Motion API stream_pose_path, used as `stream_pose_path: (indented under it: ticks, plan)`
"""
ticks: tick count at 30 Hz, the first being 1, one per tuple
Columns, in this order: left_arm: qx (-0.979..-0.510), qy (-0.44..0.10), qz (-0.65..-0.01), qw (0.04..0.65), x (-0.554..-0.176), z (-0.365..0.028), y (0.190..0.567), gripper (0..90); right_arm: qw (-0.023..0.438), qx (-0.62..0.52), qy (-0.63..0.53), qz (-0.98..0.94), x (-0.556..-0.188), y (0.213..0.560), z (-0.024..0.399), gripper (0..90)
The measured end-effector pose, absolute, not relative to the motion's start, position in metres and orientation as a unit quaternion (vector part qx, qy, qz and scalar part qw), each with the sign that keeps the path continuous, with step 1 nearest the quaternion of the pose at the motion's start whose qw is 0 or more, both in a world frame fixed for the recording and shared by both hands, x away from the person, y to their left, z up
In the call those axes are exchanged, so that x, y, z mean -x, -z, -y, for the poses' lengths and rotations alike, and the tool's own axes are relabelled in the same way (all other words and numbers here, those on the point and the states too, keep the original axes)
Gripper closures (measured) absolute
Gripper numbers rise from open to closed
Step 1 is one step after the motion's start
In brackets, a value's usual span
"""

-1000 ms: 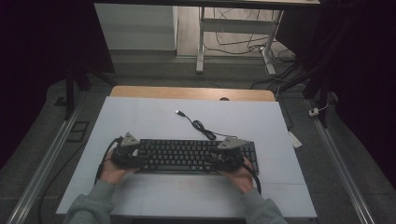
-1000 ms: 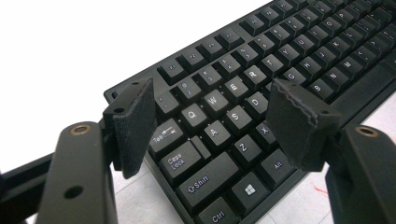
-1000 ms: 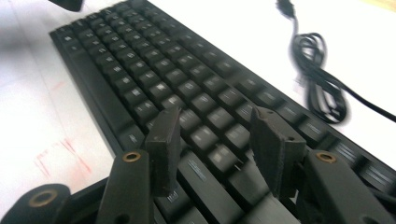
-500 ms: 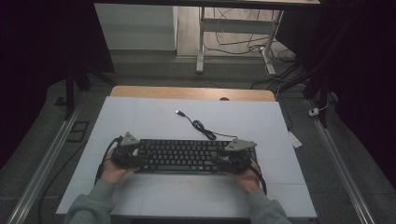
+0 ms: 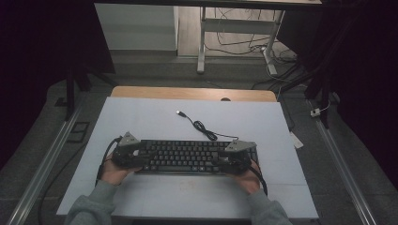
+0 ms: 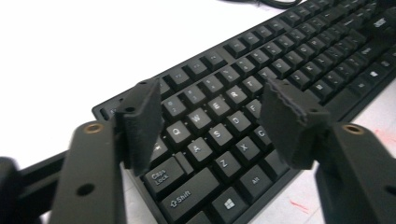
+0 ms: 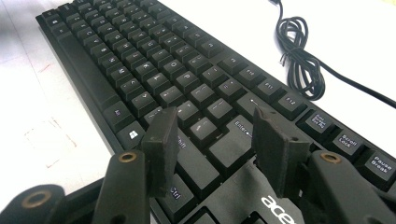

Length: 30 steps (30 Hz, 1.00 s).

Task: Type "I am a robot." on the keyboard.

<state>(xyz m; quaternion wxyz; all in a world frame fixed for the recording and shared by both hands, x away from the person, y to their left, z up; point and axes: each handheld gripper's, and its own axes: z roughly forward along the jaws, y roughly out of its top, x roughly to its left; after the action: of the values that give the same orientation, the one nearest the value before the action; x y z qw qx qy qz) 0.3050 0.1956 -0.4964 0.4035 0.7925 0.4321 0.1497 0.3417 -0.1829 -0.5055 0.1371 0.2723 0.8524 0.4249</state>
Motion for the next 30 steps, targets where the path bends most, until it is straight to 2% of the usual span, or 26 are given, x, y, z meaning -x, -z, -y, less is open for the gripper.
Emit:
stream_pose_path:
  ticks: [8, 10, 12, 13, 30]
  plan:
    - [-0.819, -0.131, -0.390, 0.400, -0.300, -0.183, 0.494, 65.1, 0.134, -0.271, -0.421, -0.855, -0.342, 0.508, 0.180, 50.2]
    - [-0.825, -0.129, -0.380, 0.398, -0.299, -0.180, 0.494, 73.9, 0.134, -0.270, -0.420, -0.856, -0.341, 0.508, 0.180, 50.1]
    - [-0.830, -0.125, -0.371, 0.398, -0.298, -0.177, 0.494, 86.6, 0.134, -0.270, -0.420, -0.856, -0.341, 0.508, 0.180, 50.1]
    - [-0.832, -0.123, -0.367, 0.396, -0.298, -0.175, 0.494, 88.8, 0.134, -0.269, -0.420, -0.856, -0.342, 0.508, 0.180, 50.0]
    - [-0.865, -0.097, -0.332, 0.364, -0.296, -0.144, 0.509, 88.9, 0.138, -0.269, -0.415, -0.858, -0.342, 0.508, 0.179, 49.5]
